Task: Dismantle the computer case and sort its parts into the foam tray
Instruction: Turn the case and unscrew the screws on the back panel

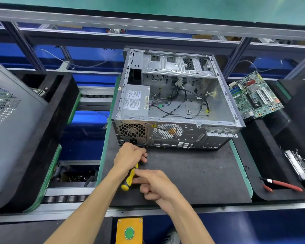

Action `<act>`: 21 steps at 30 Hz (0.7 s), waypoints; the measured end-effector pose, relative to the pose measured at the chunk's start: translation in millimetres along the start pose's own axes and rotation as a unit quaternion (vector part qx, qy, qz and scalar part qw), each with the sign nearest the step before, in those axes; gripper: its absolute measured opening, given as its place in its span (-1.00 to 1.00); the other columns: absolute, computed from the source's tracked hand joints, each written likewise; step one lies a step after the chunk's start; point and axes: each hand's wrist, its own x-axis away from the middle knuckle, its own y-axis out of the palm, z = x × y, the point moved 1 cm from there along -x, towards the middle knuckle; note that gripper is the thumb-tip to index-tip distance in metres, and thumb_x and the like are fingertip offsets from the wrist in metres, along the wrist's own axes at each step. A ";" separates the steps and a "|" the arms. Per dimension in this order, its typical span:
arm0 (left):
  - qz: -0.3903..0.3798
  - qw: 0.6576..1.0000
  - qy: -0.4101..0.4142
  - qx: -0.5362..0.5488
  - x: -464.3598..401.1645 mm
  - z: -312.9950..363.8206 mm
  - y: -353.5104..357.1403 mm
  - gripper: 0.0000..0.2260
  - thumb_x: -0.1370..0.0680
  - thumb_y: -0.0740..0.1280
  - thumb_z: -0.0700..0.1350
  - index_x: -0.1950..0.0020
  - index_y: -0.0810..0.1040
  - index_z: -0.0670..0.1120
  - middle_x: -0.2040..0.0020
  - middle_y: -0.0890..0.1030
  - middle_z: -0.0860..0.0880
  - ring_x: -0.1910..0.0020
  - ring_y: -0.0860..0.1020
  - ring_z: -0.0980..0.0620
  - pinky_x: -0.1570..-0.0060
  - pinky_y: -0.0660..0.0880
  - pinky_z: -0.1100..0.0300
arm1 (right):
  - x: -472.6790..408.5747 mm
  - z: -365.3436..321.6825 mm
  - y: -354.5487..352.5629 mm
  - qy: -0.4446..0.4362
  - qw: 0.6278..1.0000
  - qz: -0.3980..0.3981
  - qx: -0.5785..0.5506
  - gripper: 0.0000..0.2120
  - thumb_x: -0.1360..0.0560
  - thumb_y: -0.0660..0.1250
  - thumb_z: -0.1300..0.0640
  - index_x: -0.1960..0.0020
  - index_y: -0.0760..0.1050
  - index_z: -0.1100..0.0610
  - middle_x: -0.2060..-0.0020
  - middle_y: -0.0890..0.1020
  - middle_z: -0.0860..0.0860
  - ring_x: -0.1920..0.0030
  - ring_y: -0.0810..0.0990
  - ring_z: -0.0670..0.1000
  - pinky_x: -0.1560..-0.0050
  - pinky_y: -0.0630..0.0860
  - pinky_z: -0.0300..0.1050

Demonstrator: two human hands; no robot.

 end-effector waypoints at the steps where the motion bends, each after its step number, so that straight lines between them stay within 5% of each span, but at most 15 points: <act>1: -0.002 1.000 -0.001 0.004 0.2 0.2 0.0 -0.72 -0.57 0.35 0.00 0.29 0.72 -0.02 0.38 0.69 0.06 0.19 0.63 0.06 -0.08 0.54 0.02 | -0.1 0.3 2.2 0.007 1.000 -0.003 -0.028 -0.71 -0.61 0.37 0.06 -0.20 0.57 0.25 0.08 0.75 0.12 0.49 0.34 -0.14 0.62 0.12 -0.34; 6: -0.022 0.999 -0.010 0.032 -1.4 2.5 0.6 -0.70 -0.59 0.32 -0.02 0.27 0.71 -0.06 0.37 0.70 0.01 0.25 0.61 0.03 -0.06 0.55 0.00 | 2.4 1.3 4.2 0.027 0.996 -0.009 -0.083 -0.82 -0.63 0.34 0.09 -0.06 0.59 0.22 0.27 0.67 0.03 0.47 0.33 -0.14 0.61 0.06 -0.33; 10: -0.018 1.000 -0.005 0.004 -1.9 2.8 1.4 -0.68 -0.58 0.30 0.01 0.30 0.71 -0.02 0.36 0.69 0.07 0.30 0.57 0.07 -0.04 0.56 0.04 | 4.3 -0.8 2.7 0.022 0.995 -0.031 -0.087 -0.80 -0.63 0.33 0.06 -0.04 0.57 0.21 0.14 0.67 0.12 0.44 0.43 -0.12 0.60 0.07 -0.33; 15: -0.001 0.999 0.004 -0.037 -2.3 5.3 -1.3 -0.73 -0.46 0.46 0.10 0.37 0.69 -0.02 0.36 0.69 0.02 0.18 0.66 -0.01 -0.03 0.59 0.03 | 9.1 -8.1 -6.0 -0.036 0.997 0.043 0.045 -0.76 -0.50 0.49 -0.06 0.24 0.64 0.06 0.44 0.44 -0.11 0.49 0.27 -0.15 0.54 0.13 -0.30; 21: 0.010 0.999 0.008 -0.042 -5.4 3.5 -0.1 -0.71 -0.49 0.46 0.05 0.40 0.68 -0.03 0.43 0.65 0.04 0.27 0.64 0.03 0.05 0.58 0.07 | 7.7 -12.9 -13.7 -0.051 0.981 0.086 0.166 -0.69 -0.51 0.45 -0.16 0.13 0.68 0.09 0.37 0.51 -0.02 0.45 0.28 -0.11 0.48 0.16 -0.28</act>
